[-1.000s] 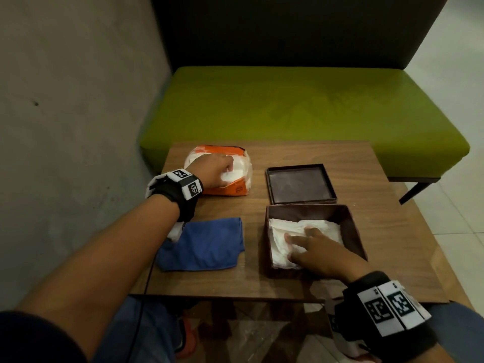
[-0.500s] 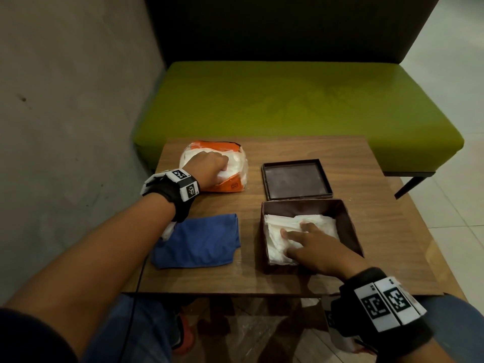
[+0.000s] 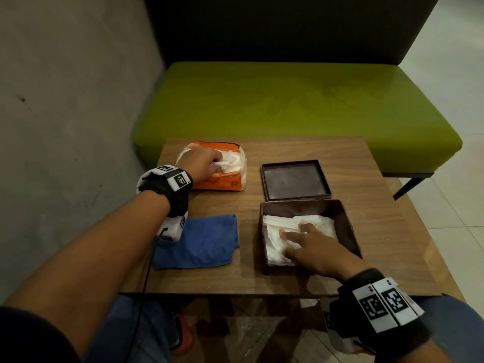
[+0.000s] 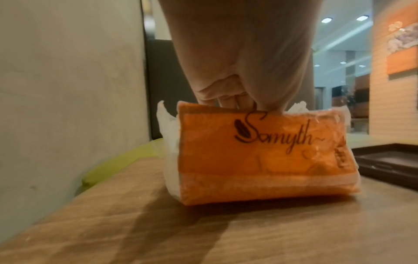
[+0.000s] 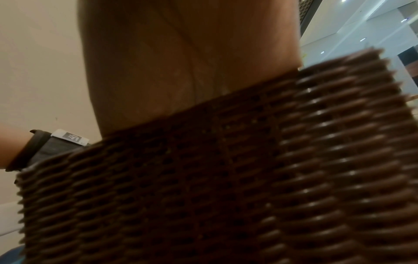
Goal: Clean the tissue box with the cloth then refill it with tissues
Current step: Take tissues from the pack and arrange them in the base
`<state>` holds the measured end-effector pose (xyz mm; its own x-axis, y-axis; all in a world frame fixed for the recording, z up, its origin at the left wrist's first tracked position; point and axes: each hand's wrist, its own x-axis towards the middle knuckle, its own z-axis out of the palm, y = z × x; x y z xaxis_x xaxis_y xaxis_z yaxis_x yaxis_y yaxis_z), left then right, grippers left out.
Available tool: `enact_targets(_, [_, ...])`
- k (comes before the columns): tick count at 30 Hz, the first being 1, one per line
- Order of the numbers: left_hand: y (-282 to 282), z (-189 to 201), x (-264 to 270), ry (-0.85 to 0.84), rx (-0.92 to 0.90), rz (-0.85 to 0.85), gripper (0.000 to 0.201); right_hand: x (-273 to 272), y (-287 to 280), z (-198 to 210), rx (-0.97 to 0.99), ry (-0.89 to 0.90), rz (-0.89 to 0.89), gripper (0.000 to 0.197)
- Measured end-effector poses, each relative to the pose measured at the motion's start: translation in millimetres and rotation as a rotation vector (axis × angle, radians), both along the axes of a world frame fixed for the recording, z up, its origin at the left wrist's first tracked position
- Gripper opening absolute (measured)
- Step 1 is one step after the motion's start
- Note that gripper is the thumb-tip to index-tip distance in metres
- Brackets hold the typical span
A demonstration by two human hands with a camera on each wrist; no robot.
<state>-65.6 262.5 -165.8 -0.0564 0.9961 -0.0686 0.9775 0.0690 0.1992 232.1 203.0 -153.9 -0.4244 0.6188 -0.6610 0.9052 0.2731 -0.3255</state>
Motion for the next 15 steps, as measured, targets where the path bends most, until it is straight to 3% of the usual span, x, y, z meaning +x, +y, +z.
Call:
enact_targets(8, [-8.1, 2.4, -1.1, -0.175, 0.128, 0.062, 0.014, -2.5, -5.1, 16.2, 0.001, 0.007, 0.046, 0.054])
enact_targets(11, [-9.0, 5.7, 2.0, -0.152, 0.168, 0.055, 0.024, -1.9, -6.1, 19.5, 0.006, 0.012, 0.064, 0.054])
enact_targets(15, [-10.2, 12.1, 6.0, -0.054, 0.272, 0.080, 0.023, -1.7, -4.3, 11.8, 0.004, 0.000, 0.042, 0.054])
